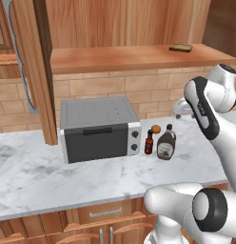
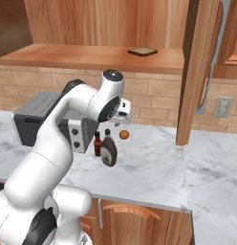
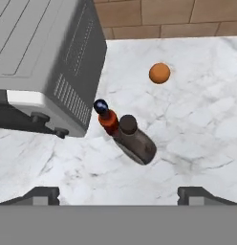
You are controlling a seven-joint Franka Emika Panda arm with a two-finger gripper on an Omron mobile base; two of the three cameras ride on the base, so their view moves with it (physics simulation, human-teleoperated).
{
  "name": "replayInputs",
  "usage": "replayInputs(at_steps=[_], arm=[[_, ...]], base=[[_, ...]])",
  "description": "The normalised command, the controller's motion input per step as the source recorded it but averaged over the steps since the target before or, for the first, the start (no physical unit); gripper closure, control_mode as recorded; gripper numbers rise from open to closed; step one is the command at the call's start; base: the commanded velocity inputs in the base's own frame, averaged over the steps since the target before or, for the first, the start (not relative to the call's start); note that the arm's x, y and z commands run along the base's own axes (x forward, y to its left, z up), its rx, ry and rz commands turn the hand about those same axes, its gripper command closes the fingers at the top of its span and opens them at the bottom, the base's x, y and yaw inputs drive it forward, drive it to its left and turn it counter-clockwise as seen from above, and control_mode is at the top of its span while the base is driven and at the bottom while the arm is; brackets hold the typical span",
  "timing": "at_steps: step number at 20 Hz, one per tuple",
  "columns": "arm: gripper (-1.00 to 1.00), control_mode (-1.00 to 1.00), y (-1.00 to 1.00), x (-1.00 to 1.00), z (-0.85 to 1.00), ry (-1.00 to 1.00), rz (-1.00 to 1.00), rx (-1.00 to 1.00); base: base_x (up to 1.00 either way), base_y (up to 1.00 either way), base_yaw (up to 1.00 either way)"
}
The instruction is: Pick the syrup bottle and condiment bottle from the counter and place them in the cabinet.
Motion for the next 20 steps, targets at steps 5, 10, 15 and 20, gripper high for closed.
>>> replayInputs(at_steps=[5, 10, 15, 20], arm=[[-1.0, -1.0, -0.43, -0.09, -0.45, -0.08, 0.19, 0.08], [-1.0, -1.0, -0.24, -0.16, -0.39, -0.14, 0.22, 0.11], [-1.0, -1.0, -0.06, -0.16, -0.34, -0.21, 0.21, 0.12], [-1.0, -1.0, -0.03, -0.01, -0.29, -0.21, 0.21, 0.08]], base=[[0.0, 0.0, 0.0], [0.0, 0.0, 0.0], [0.0, 0.0, 0.0], [0.0, 0.0, 0.0]])
